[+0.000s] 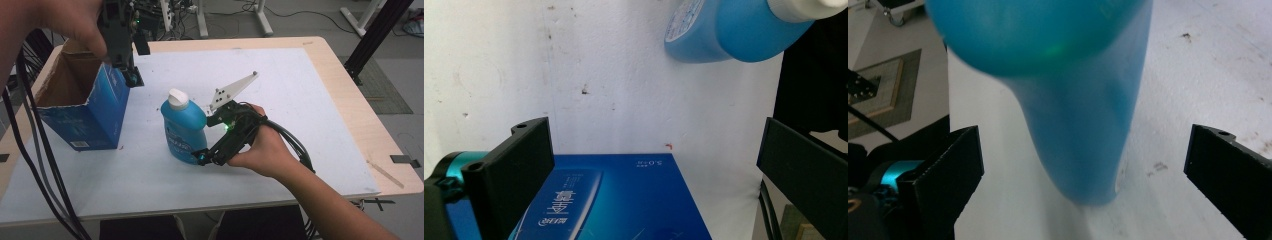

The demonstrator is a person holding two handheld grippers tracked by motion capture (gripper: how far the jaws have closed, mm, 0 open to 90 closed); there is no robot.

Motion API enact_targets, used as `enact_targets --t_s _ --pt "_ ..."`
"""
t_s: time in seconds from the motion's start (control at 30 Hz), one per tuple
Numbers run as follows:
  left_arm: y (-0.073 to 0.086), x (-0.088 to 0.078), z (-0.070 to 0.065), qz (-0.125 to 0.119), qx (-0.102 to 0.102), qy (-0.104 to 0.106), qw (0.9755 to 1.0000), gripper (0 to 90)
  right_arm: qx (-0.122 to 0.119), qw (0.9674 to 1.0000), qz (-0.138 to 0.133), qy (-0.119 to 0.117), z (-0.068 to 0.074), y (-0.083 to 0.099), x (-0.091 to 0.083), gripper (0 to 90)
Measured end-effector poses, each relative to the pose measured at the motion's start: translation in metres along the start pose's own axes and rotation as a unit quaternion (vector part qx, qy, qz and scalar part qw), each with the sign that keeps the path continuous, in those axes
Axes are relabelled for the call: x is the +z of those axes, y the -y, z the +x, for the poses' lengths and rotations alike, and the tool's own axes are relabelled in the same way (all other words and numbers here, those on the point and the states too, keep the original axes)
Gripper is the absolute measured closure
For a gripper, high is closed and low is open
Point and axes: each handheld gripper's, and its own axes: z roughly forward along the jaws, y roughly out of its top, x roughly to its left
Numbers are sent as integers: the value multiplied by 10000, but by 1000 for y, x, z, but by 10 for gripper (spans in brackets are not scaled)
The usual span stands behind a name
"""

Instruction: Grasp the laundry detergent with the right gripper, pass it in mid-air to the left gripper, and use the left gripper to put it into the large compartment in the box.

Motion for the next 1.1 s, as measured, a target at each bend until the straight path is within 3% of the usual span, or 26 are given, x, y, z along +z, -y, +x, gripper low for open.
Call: enact_targets --t_s 0.3,0.73,0.93,0.97,1.1 --pt "2 0 -3 -28 13 -2 10000 17 76 9990 -366 245 7 -1 19 17" --pt "9 -2 -4 -54 -22 -41 10000 17 243 9938 -874 645 13 4 32 23" --pt "11 -2 -5 -74 -33 -47 10000 17 259 9920 -991 745 15 6 36 66" --pt "12 -2 -5 -76 -47 -64 9999 17 242 9913 -1018 796 15 7 36 122" --pt "14 -2 -4 -76 -41 -67 9999 17 221 9904 -1092 821 17 8 37 170"
